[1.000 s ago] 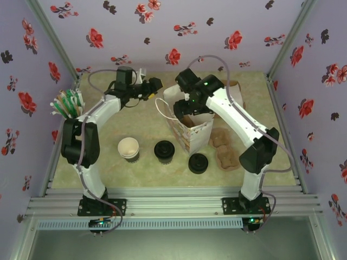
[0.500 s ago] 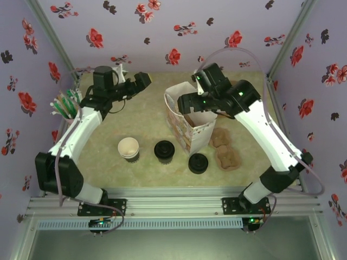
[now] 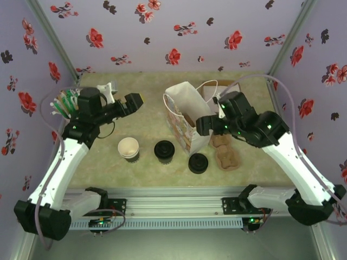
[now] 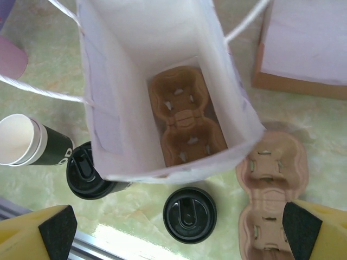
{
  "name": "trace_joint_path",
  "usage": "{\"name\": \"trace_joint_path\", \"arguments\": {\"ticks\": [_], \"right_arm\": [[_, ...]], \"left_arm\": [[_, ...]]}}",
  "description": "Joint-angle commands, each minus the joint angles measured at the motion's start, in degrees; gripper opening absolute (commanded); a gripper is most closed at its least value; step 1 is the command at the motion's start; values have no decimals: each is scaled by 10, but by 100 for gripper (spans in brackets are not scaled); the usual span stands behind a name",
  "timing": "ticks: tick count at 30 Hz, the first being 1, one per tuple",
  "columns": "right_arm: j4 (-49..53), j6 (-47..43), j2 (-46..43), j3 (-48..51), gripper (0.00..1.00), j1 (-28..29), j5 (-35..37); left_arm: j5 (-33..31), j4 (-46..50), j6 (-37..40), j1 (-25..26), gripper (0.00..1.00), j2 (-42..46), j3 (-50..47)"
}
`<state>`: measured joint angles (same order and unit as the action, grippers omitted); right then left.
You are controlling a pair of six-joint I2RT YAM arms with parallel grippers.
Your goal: Pack the takeout coffee
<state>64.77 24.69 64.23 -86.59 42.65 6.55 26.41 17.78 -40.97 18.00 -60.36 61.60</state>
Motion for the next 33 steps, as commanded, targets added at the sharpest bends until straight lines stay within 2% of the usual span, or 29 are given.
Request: {"name": "trace_joint_path", "arguments": {"ticks": [1,7,11,13,17,20,21,25,33], "right_arm": [[-18,38,-51,26,99,4,49],[-83,44,-118,144,99,1,17],[-109,51,-114,198,95,-10,11],[-142,55,-117,234,86,-10,0],[-220,58,-116,310,59,-10,5],[-237,56,-81,322,42,-10,14],[-245,55,-72,326,40,-10,13],[-292,56,-47,340,34,-10,16],[-322,45,7,325,35,-14,49]], "left_arm": [[-17,12,22,32,99,12,-21],[-48,-1,40,106,99,3,-39],[-63,-4,43,119,99,-11,-52],[-64,-12,42,119,99,-14,-62],[-68,-5,48,118,99,-25,-64],[-76,-7,49,118,99,-35,-69],[-74,-7,50,118,99,-39,-69],[-74,-7,54,118,99,-46,-72],[-75,-10,53,118,99,-41,-82]]}}
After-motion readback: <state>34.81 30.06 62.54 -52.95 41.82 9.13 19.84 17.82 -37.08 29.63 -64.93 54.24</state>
